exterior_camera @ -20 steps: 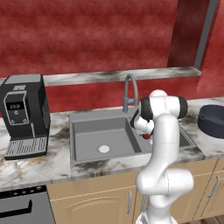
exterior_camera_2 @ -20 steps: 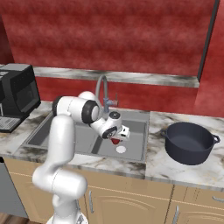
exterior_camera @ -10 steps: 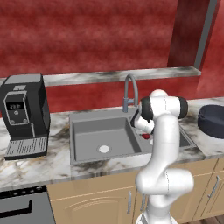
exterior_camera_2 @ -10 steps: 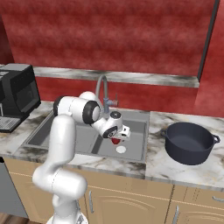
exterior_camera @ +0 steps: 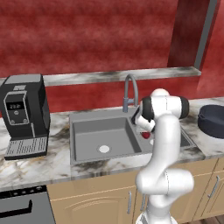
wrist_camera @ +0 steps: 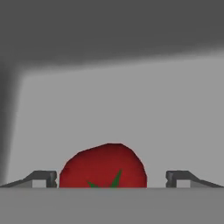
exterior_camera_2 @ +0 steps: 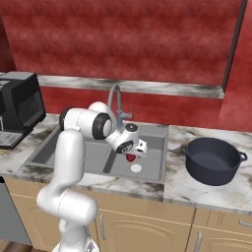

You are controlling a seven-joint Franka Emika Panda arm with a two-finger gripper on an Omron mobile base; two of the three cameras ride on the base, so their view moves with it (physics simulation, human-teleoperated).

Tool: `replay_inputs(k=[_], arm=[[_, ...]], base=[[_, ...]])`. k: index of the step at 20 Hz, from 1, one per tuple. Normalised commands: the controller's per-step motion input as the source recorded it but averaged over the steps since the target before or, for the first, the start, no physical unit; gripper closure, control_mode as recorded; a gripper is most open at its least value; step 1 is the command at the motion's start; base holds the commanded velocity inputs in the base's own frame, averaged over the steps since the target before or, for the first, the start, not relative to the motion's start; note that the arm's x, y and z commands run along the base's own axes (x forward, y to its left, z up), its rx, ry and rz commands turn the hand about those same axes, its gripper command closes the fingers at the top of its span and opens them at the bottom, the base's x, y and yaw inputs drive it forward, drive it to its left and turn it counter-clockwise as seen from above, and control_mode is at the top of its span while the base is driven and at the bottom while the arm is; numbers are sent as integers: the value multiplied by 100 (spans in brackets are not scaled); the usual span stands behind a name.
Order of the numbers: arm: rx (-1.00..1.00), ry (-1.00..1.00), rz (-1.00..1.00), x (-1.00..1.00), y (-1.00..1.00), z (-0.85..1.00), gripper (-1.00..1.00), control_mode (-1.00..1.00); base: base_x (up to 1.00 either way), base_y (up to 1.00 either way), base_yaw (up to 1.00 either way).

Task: Dump the tomato from the pot into the sink. Then turn on the water and wash the tomato. Then turn off the water and put the tomato back in the pot.

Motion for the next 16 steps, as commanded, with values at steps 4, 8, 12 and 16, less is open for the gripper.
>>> replay_inputs(k=[4, 8, 12, 16], arm=[[8, -13, 0, -17, -3, 43, -100, -100], [2, -19, 0, -21, 0, 44, -100, -100], [0, -19, 0, -24, 0, 42, -100, -100], [2, -26, 0, -30, -17, 54, -100, -100]], base=[[0, 0, 0], [0, 0, 0], [0, 0, 0], [0, 0, 0]])
